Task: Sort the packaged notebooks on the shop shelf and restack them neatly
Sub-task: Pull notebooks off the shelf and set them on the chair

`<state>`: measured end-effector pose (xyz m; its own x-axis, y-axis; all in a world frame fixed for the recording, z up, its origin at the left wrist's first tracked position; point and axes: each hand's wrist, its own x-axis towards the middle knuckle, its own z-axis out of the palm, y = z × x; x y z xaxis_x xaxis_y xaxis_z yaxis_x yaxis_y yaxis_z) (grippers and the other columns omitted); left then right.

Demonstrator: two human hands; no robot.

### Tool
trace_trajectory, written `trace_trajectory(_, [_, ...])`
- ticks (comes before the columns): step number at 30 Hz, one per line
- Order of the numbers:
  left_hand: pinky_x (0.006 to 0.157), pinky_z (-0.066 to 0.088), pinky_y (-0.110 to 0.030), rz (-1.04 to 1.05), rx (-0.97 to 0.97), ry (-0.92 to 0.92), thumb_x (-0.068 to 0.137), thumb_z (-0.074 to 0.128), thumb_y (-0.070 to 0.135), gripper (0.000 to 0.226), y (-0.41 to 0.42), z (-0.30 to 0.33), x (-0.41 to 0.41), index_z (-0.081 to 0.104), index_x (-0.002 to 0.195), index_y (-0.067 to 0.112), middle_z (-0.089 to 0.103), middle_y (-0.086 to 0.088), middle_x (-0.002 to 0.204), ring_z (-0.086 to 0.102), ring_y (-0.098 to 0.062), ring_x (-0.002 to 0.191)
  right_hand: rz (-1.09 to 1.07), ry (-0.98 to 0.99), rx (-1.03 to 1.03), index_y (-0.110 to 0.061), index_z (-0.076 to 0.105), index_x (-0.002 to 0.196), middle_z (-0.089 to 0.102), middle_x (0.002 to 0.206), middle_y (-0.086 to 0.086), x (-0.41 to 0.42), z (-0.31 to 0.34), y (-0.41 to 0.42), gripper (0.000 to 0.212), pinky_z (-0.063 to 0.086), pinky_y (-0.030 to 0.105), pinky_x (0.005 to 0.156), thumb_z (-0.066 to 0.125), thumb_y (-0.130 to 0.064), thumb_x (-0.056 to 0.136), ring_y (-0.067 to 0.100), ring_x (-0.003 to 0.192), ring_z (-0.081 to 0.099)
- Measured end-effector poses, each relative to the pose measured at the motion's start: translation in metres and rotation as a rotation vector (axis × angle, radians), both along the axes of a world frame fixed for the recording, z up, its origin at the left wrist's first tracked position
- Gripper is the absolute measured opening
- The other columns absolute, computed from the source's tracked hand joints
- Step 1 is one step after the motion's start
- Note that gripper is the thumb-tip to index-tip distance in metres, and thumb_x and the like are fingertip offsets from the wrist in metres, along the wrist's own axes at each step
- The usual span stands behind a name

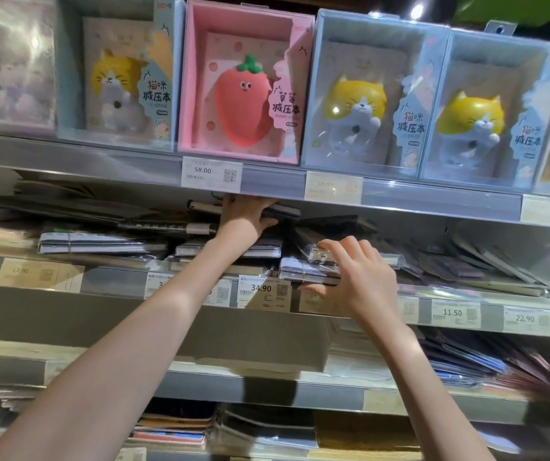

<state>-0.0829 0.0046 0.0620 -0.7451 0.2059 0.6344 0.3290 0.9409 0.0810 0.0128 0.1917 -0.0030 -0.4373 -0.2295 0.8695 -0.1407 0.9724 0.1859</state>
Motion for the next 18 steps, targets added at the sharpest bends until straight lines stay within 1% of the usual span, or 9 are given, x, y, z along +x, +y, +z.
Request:
trace_trajectory(4, [0.11, 0.018, -0.043, -0.054, 0.107, -0.017, 0.09, 0.055, 0.036, 0.03, 0.001, 0.001, -0.004, 0.06, 0.119, 0.03, 0.054, 0.001, 0.132, 0.037, -0.025, 0.128, -0.011, -0.006, 0.0, -0.023, 0.062, 0.109, 0.06, 0.09, -0.003, -0.001, 0.0, 0.0, 0.069, 0.046, 0.027, 0.059, 0.057, -0.071, 0.06, 0.02, 0.077, 0.056])
trace_trajectory(6, [0.108, 0.022, -0.042, -0.147, 0.234, 0.004, 0.088, 0.059, 0.033, 0.023, 0.001, -0.002, 0.004, 0.065, 0.11, 0.028, 0.06, 0.003, 0.124, 0.04, -0.025, 0.125, -0.013, -0.019, -0.009, -0.024, 0.061, 0.109, 0.059, 0.091, -0.003, -0.001, -0.001, 0.0, 0.07, 0.045, 0.027, 0.06, 0.055, -0.073, 0.061, 0.02, 0.079, 0.056])
trace_trajectory(7, [0.105, 0.028, -0.039, -0.214, 0.328, 0.029, 0.087, 0.061, 0.029, 0.017, 0.0, -0.003, 0.011, 0.067, 0.103, 0.027, 0.063, 0.004, 0.115, 0.044, -0.023, 0.121, -0.014, -0.025, -0.016, -0.024, 0.061, 0.11, 0.059, 0.091, -0.003, -0.001, -0.001, 0.0, 0.071, 0.045, 0.027, 0.06, 0.051, -0.075, 0.061, 0.02, 0.079, 0.055])
trace_trajectory(8, [0.098, 0.033, -0.034, -0.269, 0.408, 0.051, 0.087, 0.062, 0.025, 0.011, -0.001, -0.005, 0.02, 0.068, 0.096, 0.027, 0.066, 0.006, 0.102, 0.049, -0.018, 0.112, -0.014, -0.031, -0.023, -0.024, 0.06, 0.111, 0.059, 0.092, -0.003, 0.0, -0.001, 0.0, 0.073, 0.045, 0.027, 0.06, 0.047, -0.077, 0.062, 0.02, 0.08, 0.055])
trace_trajectory(9, [0.09, 0.035, -0.03, -0.291, 0.439, 0.082, 0.087, 0.062, 0.021, 0.01, -0.003, -0.007, 0.031, 0.068, 0.092, 0.027, 0.064, 0.008, 0.09, 0.051, -0.014, 0.102, -0.013, -0.039, -0.027, -0.024, 0.06, 0.111, 0.059, 0.093, -0.002, 0.001, 0.0, -0.001, 0.075, 0.045, 0.027, 0.061, 0.044, -0.079, 0.062, 0.02, 0.081, 0.055])
trace_trajectory(10, [0.085, 0.033, -0.03, -0.293, 0.425, 0.132, 0.085, 0.064, 0.022, 0.011, -0.005, -0.011, 0.043, 0.069, 0.093, 0.026, 0.061, 0.009, 0.085, 0.049, -0.011, 0.095, -0.005, -0.047, -0.032, -0.024, 0.06, 0.112, 0.059, 0.094, -0.002, 0.001, 0.0, -0.001, 0.077, 0.045, 0.027, 0.061, 0.041, -0.08, 0.063, 0.021, 0.082, 0.055])
trace_trajectory(12, [0.087, 0.026, -0.034, -0.327, 0.362, 0.226, 0.081, 0.068, 0.027, 0.018, -0.009, -0.02, 0.061, 0.07, 0.099, 0.027, 0.056, 0.011, 0.088, 0.043, -0.008, 0.092, 0.03, -0.063, -0.049, -0.022, 0.06, 0.112, 0.06, 0.094, 0.0, 0.003, 0.001, -0.001, 0.077, 0.044, 0.028, 0.062, 0.042, -0.079, 0.062, 0.022, 0.082, 0.055])
trace_trajectory(15, [0.087, 0.026, -0.031, -0.36, 0.299, 0.294, 0.077, 0.072, 0.024, 0.023, -0.016, -0.038, 0.079, 0.071, 0.1, 0.027, 0.062, 0.008, 0.091, 0.049, -0.014, 0.091, 0.078, -0.062, -0.066, -0.02, 0.064, 0.109, 0.061, 0.092, 0.0, 0.006, 0.001, -0.001, 0.076, 0.039, 0.026, 0.063, 0.046, -0.077, 0.061, 0.023, 0.08, 0.056])
trace_trajectory(18, [0.087, 0.029, -0.029, -0.342, 0.266, 0.374, 0.072, 0.075, 0.018, 0.029, -0.021, -0.055, 0.09, 0.071, 0.101, 0.023, 0.066, 0.004, 0.092, 0.054, -0.018, 0.089, 0.072, -0.044, -0.062, -0.02, 0.065, 0.109, 0.063, 0.093, 0.0, 0.008, 0.0, 0.0, 0.07, 0.036, 0.025, 0.062, 0.061, -0.07, 0.061, 0.023, 0.08, 0.057])
